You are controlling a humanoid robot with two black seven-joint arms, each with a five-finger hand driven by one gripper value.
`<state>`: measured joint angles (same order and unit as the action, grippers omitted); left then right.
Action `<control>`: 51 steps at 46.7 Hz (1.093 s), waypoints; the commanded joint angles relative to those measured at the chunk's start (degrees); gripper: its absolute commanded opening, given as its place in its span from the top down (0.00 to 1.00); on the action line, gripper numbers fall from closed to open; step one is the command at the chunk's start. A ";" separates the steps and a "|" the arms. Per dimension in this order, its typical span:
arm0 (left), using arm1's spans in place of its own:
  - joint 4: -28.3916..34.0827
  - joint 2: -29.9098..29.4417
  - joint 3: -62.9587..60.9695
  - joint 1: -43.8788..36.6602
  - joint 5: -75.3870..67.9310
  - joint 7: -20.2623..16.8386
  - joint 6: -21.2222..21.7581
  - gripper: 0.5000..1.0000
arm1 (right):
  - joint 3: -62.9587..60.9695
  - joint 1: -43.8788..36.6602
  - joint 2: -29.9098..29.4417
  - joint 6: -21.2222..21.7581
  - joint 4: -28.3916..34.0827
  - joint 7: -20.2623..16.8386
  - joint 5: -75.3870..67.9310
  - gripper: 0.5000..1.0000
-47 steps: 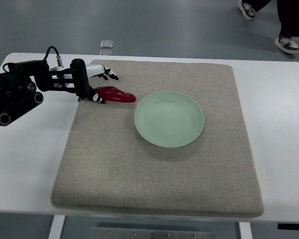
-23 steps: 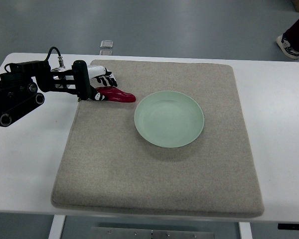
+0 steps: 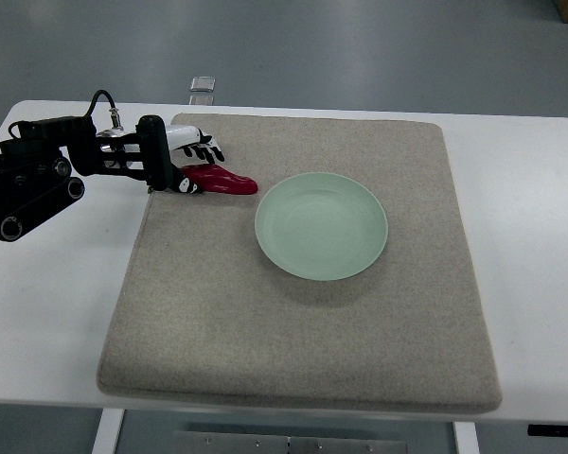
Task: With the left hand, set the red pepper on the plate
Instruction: 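Lift the red pepper with the left hand and carry it over the plate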
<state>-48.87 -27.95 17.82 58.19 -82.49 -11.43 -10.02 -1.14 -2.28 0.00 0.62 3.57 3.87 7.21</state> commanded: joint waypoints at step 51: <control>-8.79 2.72 -1.21 6.58 0.92 -0.08 -0.61 0.98 | 0.00 0.00 0.00 0.00 0.04 0.00 -0.01 0.14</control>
<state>-56.38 -26.76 16.70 64.60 -81.62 -11.52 -10.55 -1.14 -2.29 0.00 0.61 3.61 3.87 7.21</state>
